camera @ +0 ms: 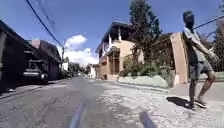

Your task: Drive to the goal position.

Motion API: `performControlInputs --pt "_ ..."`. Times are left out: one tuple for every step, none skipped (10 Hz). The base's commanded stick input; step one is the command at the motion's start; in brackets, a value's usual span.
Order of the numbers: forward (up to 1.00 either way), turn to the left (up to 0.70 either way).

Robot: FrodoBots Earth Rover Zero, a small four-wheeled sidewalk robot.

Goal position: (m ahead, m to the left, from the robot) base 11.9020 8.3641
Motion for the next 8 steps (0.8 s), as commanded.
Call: performControlInputs --pt "1.00 0.05" --pt "1.00 0.02" --pt "1.00 0.00" --pt "1.00 0.00" --pt "1.00 0.00" --pt "1.00 0.00" --pt "1.00 0.01" --pt "1.00 0.07"
